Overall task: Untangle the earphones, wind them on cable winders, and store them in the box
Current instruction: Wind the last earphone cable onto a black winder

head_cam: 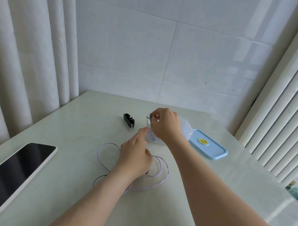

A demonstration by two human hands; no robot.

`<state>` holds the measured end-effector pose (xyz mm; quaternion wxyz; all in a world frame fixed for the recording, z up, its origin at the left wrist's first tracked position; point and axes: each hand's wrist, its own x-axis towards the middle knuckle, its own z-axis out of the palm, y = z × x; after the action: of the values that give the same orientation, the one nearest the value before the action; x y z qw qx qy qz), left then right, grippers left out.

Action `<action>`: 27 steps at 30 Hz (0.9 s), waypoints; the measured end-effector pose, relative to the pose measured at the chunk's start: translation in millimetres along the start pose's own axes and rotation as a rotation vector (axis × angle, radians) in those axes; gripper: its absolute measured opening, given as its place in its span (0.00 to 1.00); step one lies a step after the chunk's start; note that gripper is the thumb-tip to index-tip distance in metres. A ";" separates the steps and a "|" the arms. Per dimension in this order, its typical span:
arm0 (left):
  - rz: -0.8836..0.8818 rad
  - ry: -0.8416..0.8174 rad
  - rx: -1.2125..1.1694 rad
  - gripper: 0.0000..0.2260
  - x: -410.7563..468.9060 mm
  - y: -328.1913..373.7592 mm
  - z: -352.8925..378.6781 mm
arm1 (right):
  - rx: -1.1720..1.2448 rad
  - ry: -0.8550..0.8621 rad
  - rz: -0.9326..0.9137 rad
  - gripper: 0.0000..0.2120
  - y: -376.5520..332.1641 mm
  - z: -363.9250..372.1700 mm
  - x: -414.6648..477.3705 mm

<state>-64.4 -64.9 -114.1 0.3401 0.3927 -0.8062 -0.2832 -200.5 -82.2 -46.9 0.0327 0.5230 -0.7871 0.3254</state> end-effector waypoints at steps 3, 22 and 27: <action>0.009 0.005 0.003 0.31 -0.9 0.5 0.2 | -0.039 -0.064 -0.006 0.14 -3.4 2.4 -3.5; -0.027 -0.026 -0.003 0.31 -1.8 2.3 -1.8 | -0.072 -0.068 0.099 0.10 3.7 1.9 18.4; -0.022 -0.028 -0.008 0.32 -1.2 0.8 -1.2 | -0.125 -0.085 0.066 0.17 6.7 1.5 12.3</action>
<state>-63.3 -63.7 -113.2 0.3272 0.3961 -0.8053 -0.2959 -211.2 -91.2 -46.5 0.0210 0.5073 -0.8232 0.2541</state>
